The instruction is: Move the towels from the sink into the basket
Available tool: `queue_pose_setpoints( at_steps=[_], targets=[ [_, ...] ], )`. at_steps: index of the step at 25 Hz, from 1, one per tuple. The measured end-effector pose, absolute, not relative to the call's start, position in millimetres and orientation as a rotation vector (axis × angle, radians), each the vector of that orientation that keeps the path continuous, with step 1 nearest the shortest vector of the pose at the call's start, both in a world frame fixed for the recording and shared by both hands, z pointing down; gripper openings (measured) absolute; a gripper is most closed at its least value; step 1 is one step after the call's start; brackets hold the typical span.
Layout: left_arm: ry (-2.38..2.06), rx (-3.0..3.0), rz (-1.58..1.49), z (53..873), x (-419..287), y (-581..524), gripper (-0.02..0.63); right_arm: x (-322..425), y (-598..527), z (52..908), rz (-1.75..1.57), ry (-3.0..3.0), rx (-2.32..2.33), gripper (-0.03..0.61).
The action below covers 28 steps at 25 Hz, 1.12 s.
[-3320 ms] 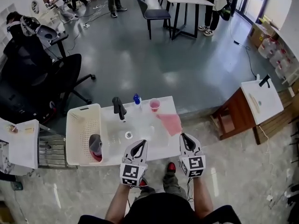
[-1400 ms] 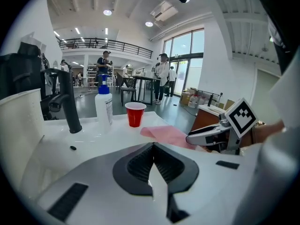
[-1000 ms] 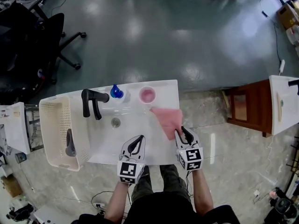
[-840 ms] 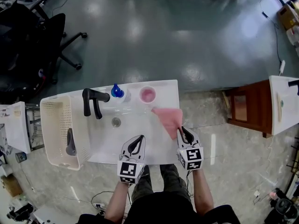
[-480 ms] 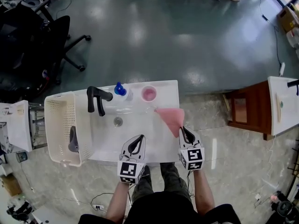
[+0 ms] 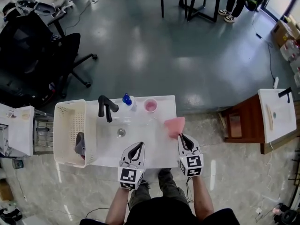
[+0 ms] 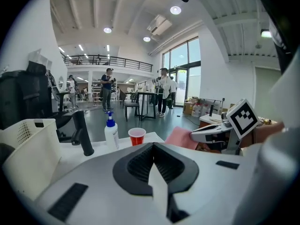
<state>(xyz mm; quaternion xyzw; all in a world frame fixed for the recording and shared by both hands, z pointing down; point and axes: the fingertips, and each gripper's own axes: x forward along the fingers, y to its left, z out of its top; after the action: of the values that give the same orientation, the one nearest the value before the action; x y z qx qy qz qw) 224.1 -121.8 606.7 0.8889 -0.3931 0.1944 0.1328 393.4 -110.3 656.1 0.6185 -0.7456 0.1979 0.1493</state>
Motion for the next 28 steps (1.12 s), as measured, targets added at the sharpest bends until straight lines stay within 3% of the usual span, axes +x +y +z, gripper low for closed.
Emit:
queue_pose_setpoints(
  at_steps=[12,28],
  targets=[
    [-1.300,2.646,0.437,533,175,-118,0.006,350,-117,573,0.392,-2.265,1.787,0.043],
    [-1.550,2.617,0.368,479,66,-94,0.008,236,-121,505,0.226,-2.469,1.659,0.043]
  ],
)
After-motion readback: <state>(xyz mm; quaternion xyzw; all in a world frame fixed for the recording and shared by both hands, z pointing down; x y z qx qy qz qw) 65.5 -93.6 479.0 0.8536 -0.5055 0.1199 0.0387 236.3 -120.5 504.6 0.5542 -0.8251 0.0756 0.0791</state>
